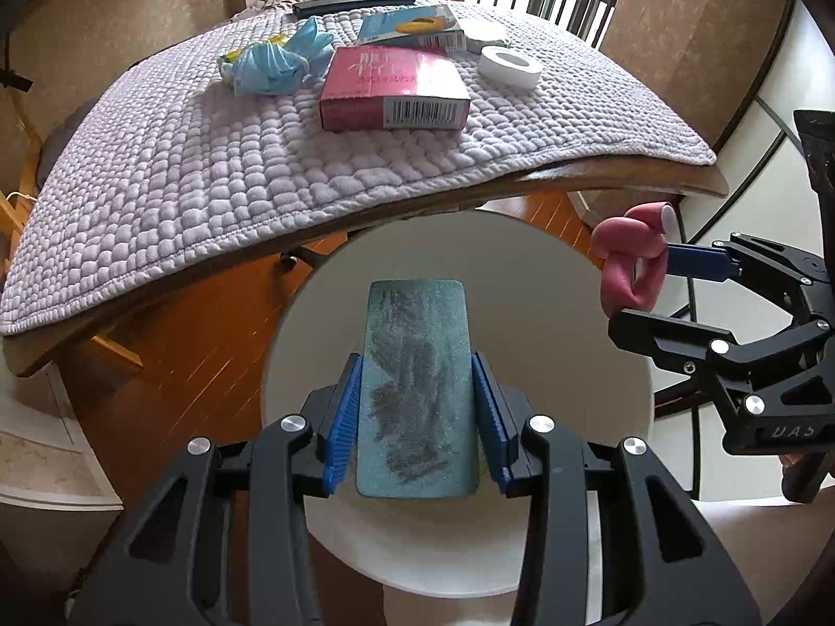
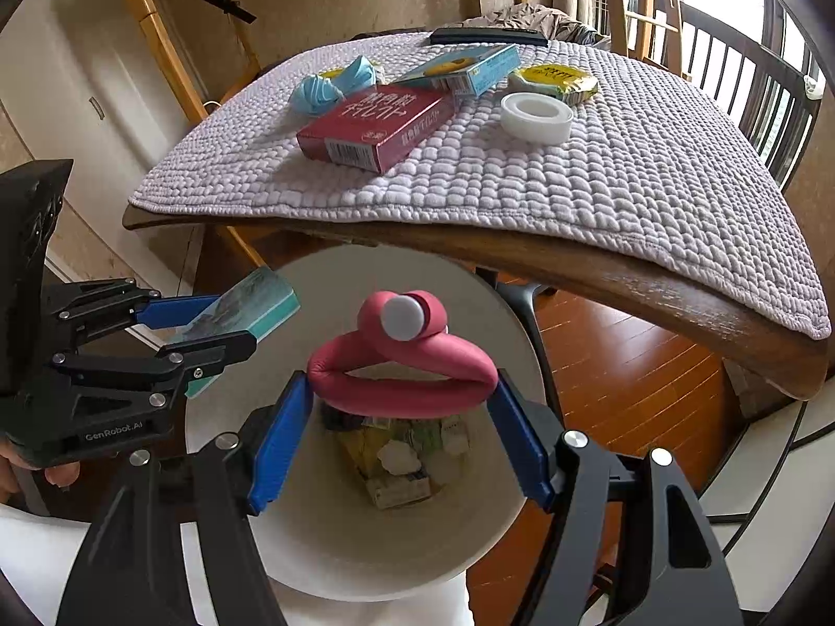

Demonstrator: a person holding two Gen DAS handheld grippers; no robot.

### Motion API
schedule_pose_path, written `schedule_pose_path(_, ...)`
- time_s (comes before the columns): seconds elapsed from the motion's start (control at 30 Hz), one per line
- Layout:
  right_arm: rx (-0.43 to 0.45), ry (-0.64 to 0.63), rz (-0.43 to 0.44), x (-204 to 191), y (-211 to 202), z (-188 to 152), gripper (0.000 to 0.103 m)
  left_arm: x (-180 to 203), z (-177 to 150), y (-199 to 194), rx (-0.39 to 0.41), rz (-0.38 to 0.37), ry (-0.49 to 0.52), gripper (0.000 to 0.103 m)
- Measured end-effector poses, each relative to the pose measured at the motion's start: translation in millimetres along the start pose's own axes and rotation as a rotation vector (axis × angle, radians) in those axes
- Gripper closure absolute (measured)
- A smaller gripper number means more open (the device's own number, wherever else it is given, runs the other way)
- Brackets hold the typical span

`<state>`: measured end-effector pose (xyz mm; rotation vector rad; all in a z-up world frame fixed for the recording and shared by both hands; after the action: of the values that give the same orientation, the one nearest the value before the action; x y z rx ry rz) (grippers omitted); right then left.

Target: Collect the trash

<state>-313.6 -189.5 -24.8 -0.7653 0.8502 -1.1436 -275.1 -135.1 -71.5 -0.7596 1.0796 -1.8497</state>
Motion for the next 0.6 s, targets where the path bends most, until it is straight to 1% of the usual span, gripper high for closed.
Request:
schedule_pose_path(0.17, -0.015, -0.001, 0.000, -1.3, 6.0, -3.0, 0.035, 0.7, -2.0, 6.1, -0.013, 0.013, 0.007, 0.060)
schedule_pose_path(0.6, -0.049, -0.008, 0.003, -2.9, 21.5, -6.2, 0.035, 2.2, -0.5, 22.0, -0.043, 0.019, 0.008, 0.060)
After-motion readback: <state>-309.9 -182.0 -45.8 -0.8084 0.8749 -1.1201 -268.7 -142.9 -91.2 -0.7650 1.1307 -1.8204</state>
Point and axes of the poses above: each gripper's, at about its wrist camera, not at the fingertips, and y roughly the way its jaws point, x to its right, z to its top, the point moved 7 cm from there along y, roughly the way its jaws point, and after that the axes turned 1 degree about -x, right-handed, at the moved point
